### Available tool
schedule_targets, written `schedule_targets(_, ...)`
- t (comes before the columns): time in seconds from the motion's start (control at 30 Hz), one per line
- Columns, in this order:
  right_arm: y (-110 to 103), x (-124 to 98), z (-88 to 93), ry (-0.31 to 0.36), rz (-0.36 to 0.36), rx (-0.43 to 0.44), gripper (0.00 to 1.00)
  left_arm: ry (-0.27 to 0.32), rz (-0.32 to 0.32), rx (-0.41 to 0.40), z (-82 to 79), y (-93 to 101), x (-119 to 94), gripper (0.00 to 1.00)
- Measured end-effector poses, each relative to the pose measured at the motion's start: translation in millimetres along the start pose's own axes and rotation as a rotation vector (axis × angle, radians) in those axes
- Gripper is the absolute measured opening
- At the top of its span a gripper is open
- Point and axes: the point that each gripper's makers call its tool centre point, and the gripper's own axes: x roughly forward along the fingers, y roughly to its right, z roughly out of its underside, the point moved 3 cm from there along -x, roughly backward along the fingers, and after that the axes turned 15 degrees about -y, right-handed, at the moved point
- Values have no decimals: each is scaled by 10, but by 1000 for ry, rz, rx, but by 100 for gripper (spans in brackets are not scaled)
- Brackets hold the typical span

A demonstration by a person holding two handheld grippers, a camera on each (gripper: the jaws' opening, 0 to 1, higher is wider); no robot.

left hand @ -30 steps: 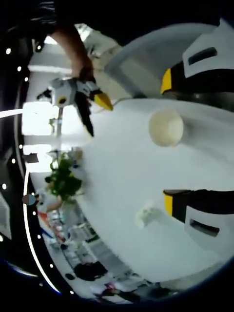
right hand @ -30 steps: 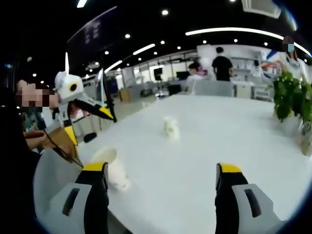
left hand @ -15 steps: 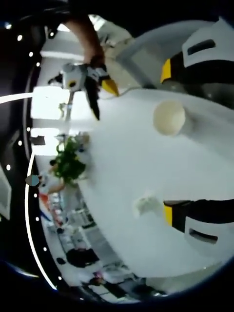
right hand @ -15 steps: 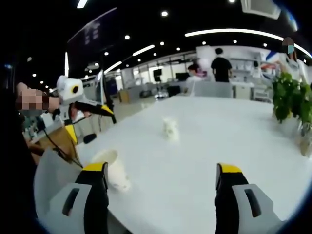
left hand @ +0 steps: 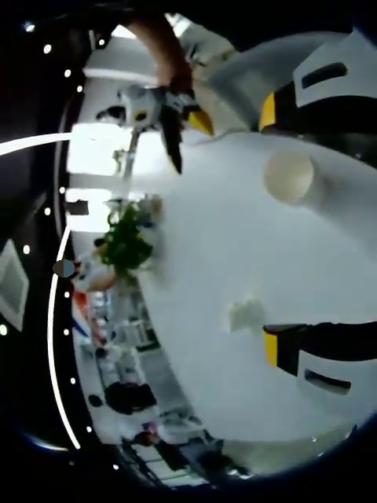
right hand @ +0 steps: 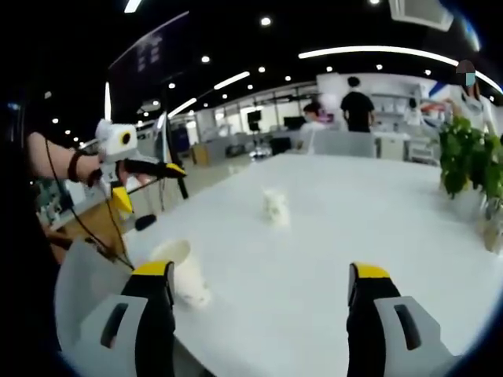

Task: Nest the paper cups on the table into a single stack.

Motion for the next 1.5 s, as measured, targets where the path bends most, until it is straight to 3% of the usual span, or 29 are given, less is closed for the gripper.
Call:
schedule_targets(0.67, 6, 15, 115, -25, -2, 13, 90, 22, -42, -70, 6, -272, 110, 95)
schedule_targets(1.5, 74, 282, 171, -64, -63, 28, 89, 16, -86, -133, -87, -798, 601, 92)
